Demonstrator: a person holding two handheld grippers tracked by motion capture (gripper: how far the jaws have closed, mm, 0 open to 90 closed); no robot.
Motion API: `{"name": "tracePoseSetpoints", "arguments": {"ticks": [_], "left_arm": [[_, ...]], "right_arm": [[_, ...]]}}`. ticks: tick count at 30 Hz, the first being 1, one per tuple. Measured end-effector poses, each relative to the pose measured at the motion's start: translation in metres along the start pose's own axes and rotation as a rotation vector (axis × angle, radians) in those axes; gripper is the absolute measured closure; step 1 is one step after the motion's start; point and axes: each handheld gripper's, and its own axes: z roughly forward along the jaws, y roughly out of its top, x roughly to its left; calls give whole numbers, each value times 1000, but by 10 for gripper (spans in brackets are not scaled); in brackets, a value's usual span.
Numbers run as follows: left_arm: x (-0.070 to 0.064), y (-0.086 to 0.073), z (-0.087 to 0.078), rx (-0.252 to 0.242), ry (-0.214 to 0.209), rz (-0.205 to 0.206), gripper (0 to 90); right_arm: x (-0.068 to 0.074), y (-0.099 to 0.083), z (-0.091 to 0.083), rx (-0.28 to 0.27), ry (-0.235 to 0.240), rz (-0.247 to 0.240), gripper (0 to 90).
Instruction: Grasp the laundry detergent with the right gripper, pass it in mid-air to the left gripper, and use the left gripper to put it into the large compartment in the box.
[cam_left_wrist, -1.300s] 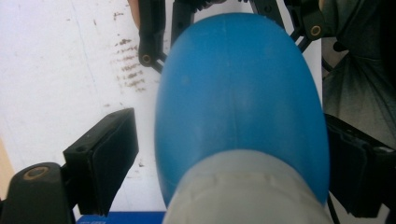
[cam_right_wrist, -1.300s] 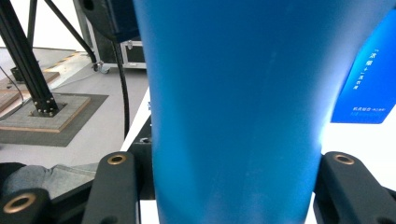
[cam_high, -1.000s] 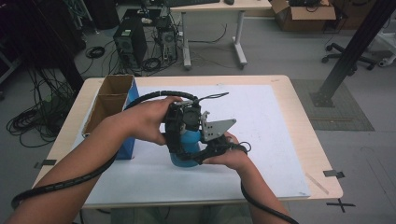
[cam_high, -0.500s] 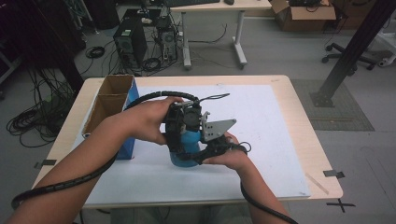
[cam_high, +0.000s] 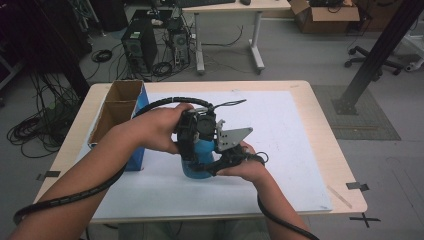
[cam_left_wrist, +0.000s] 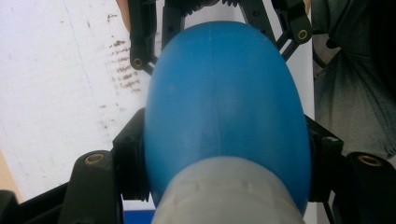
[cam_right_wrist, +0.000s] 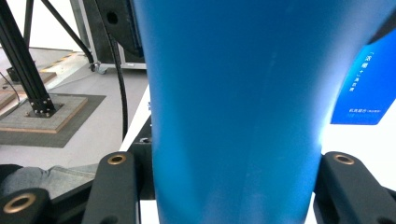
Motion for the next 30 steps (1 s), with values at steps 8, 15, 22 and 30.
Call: {"name": "tracePoseSetpoints", "arguments": {"ticks": [8, 15, 22, 30], "left_arm": [[-1, 3, 1, 12, 18, 1, 366], [-1, 2, 2, 9, 20, 4, 373], [-1, 1, 2, 19, 21, 0, 379], [-1, 3, -1, 34, 30, -4, 380]], "right_arm": [[0, 0, -1, 5, -11, -4, 456], [0, -2, -2, 4, -17, -2, 457], [0, -2, 1, 2, -22, -6, 452], [-1, 0, 1, -3, -36, -22, 443]]}}
